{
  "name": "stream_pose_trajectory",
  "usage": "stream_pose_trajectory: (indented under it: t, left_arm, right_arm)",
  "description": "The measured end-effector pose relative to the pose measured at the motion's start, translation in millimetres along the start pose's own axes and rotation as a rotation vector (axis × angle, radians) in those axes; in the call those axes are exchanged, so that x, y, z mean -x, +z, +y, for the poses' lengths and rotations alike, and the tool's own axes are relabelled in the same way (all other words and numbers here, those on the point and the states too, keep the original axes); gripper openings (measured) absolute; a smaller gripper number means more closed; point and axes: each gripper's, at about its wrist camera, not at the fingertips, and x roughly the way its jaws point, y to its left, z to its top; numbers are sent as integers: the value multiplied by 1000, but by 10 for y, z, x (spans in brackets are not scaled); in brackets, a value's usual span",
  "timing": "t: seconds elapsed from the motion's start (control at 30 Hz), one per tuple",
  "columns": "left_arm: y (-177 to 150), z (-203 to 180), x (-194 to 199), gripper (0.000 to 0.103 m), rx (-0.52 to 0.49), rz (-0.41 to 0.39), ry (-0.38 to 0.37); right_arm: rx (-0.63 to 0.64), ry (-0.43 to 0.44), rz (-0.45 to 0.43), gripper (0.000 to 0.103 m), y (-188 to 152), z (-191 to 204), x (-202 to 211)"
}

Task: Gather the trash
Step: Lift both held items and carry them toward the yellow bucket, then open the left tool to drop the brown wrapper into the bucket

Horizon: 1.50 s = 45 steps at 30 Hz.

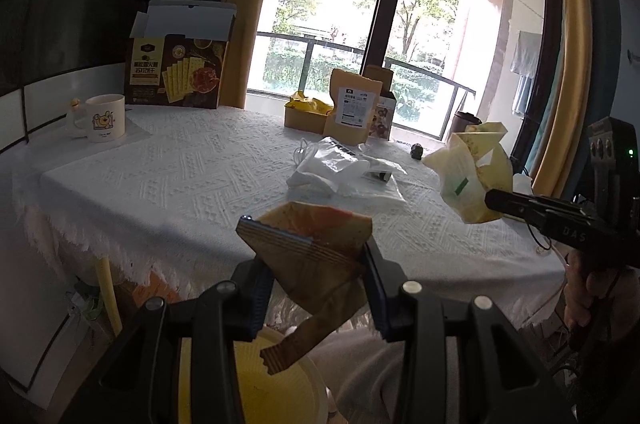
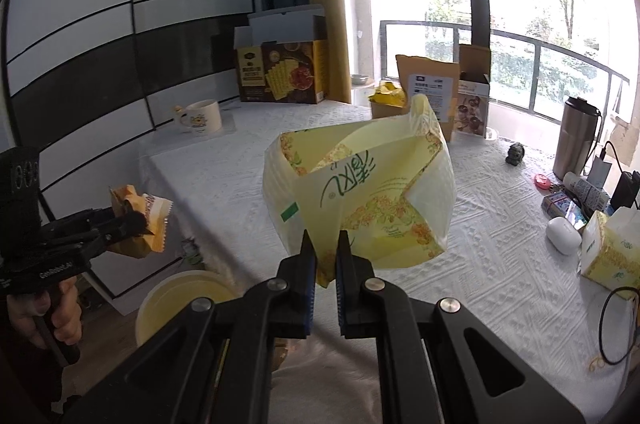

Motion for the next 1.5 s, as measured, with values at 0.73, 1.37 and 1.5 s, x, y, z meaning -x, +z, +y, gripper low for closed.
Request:
stream_pose_trajectory:
  t: [0.73,1.37,1.5]
  left_arm:
    - [-572,376,364,41,31,60,70]
    - [-1099,898,-249,44,157,304,149]
    - [-1128,968,-293,57,193,320,136]
  right_arm:
    - [-8,147,-22,8,-465,673,35]
    - [36,199,85,8,-648,937,-501]
    - [47,203,110,8,-667,974,-617]
